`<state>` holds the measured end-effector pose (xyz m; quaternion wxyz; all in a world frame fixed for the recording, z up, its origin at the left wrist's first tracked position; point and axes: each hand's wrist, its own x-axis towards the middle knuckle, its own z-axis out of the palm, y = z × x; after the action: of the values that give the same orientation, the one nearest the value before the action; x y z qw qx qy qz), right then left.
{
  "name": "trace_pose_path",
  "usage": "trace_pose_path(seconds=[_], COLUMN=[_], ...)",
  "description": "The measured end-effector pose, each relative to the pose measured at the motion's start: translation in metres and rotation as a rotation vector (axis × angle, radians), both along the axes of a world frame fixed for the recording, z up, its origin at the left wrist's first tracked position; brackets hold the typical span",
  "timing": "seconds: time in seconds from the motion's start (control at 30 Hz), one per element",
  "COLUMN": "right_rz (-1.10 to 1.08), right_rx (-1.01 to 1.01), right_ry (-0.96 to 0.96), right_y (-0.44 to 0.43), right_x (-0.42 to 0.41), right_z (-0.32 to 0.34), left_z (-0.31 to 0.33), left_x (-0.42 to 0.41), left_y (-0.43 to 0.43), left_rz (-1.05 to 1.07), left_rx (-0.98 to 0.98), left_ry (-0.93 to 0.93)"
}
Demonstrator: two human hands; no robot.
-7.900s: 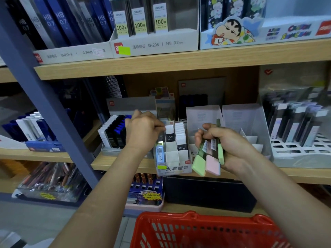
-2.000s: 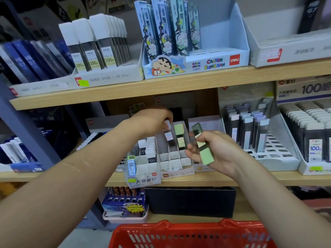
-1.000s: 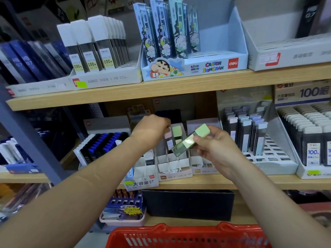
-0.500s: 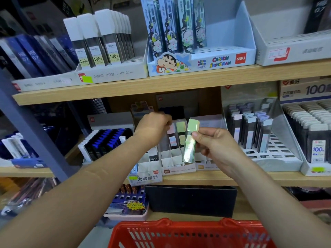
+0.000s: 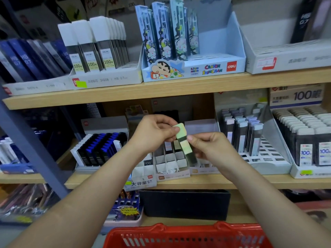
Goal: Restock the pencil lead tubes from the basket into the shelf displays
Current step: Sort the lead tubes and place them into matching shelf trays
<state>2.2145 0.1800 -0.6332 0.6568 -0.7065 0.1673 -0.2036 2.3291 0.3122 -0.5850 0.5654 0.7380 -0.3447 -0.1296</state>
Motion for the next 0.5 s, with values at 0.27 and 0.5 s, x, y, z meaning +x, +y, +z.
trace_pose_path(seconds=[0.27,0.5], right_rz=[0.101,0.164], right_rx=[-0.965,-0.924], right_ry=[0.433,0.428], right_y=[-0.012,-0.014], right_x=[-0.025,-0.036], right_z=[-0.010,-0.008], left_z=[-0.002,-0.006], left_x=[0.010,-0.001], left_y=[-0.022,-0.061], left_rz=[0.163,0.105], left_rx=[-0.177,-0.092], left_ry=[-0.006,-0.137])
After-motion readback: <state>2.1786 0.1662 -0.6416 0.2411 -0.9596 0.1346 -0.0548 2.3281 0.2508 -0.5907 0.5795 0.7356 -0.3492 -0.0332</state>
